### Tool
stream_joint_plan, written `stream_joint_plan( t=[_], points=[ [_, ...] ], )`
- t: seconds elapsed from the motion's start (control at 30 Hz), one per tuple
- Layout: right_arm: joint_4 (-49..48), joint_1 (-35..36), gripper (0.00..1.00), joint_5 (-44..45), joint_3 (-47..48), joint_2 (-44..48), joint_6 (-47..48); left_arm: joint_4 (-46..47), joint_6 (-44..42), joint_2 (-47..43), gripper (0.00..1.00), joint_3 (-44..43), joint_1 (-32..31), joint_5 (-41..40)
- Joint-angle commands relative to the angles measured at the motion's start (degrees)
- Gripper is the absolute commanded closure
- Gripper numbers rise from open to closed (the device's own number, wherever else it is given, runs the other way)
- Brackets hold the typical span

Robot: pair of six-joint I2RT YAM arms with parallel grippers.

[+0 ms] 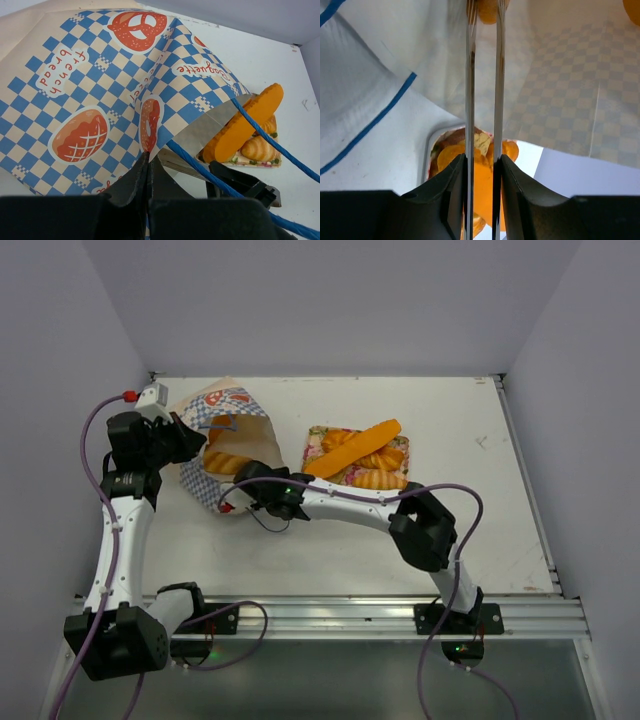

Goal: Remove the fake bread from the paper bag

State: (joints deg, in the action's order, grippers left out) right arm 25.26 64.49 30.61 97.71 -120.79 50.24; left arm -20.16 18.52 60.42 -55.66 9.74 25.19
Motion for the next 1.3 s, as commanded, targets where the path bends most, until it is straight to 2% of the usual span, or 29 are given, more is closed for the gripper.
stream_joint_plan(
  t=[0.0,0.47,0.9,1.27],
  points=[
    [2.1,0.1,0.83,-0.5,-3.0,5.7,-1.5,2.6,0.8,0.5,1.0,0.2,0.5,0.1],
    [5.1,0.1,0.84,-2.4,-12.0,15.5,-3.4,2.1,0.5,0.7,1.0,-0.2,0.5,0.1],
    [4.7,0.7,0.66,-2.7,-9.7,14.9,-3.7,0.7,0.2,-1.4,1.0,0.6,0.4,2.4],
    [4.1,2.5,0.59,-2.0,-9.1,14.8,-3.2,0.5,0.4,-1.5,1.0,0.6,0.4,2.8]
  ],
)
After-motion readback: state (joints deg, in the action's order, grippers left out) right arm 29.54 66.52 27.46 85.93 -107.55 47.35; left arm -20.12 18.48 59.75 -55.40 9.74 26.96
